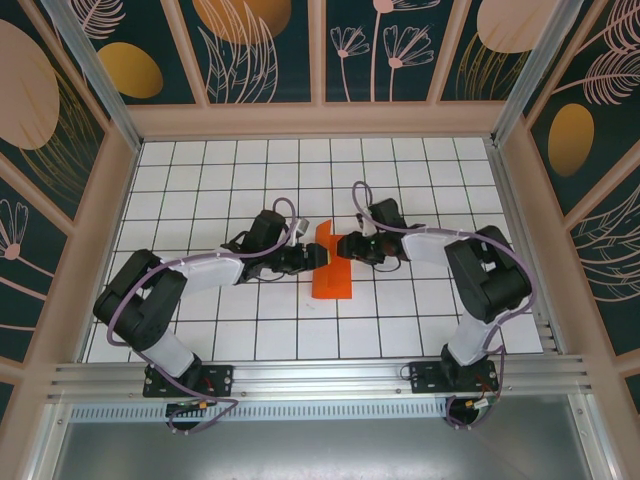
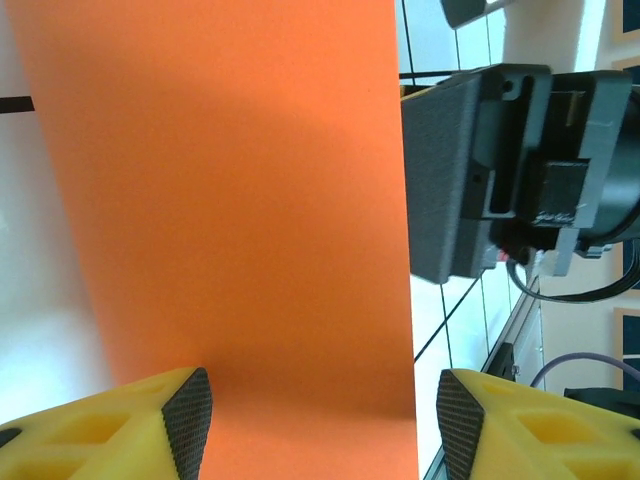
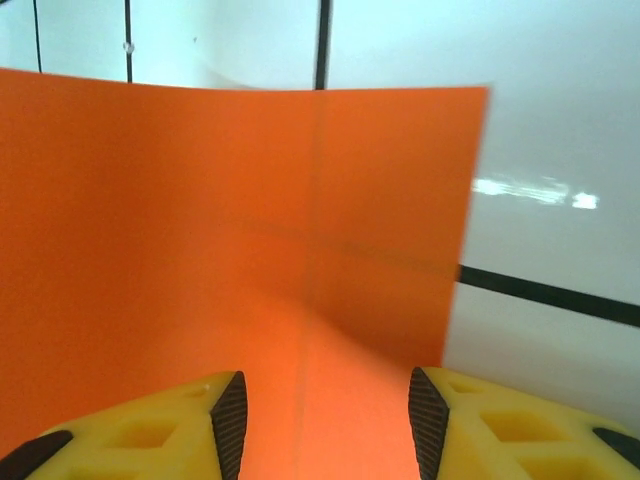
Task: Fold a paper plane with a square sheet of paper (fold left side to right side)
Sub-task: First fold in half a square sheet of paper at the center of the table.
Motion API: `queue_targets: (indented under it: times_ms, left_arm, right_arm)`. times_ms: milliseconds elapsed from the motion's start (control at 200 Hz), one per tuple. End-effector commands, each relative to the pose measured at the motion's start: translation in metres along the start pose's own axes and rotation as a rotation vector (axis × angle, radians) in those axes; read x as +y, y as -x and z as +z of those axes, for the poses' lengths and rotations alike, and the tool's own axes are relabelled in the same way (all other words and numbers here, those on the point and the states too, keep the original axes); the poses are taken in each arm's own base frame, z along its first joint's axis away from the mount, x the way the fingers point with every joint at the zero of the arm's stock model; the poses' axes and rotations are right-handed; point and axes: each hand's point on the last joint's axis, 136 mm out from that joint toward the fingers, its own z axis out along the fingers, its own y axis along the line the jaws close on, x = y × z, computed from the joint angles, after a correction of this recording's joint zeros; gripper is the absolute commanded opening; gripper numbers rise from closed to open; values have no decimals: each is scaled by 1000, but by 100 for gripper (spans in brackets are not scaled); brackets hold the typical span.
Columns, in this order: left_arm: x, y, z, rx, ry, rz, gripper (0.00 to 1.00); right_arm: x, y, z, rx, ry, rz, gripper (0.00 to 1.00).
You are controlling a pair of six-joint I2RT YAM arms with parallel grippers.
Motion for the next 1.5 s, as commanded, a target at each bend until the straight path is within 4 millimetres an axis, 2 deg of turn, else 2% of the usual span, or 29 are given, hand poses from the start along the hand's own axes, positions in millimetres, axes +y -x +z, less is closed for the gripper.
queue_targets:
  times_ms: [0,125,250,385,601,846,956,1121,1206,1326,1496]
  left_arm:
    - [-4,1,3,1,-21,2,64]
    - [-2,1,5,4,-16,-1,64]
    - [-2,1,6,5,-16,-1,64]
    - [-2,1,6,4,-17,-1,64]
    - [-3,1,6,5,-18,0,64]
    - [-3,1,6,6,-20,2,64]
    - [-4,2,5,0,-21,5,64]
    - [-8,7,1,-23,-16,19,65]
    - [-9,8,-2,-32,0,33,65]
    - [-5,17,-11,-70,82,66,67]
    - [23,30,-26,-131,297,47,69]
  right_arm:
    - [16,13,-28,-63,79,-1,56]
    - [35,16,-44,-96,198,-2,64]
    - [57,15,-50,-92,321,1,65]
    - [71,17,-49,-93,374,-4,65]
    - [77,15,-32,-56,386,19,63]
    - [77,12,-18,-24,369,35,51]
    - [74,11,-15,-17,355,38,38]
    - [67,11,-14,-17,316,29,10]
    - [62,11,-13,-16,296,29,1]
    - [51,13,-13,-23,235,20,0]
    - [30,14,-12,-23,145,24,0]
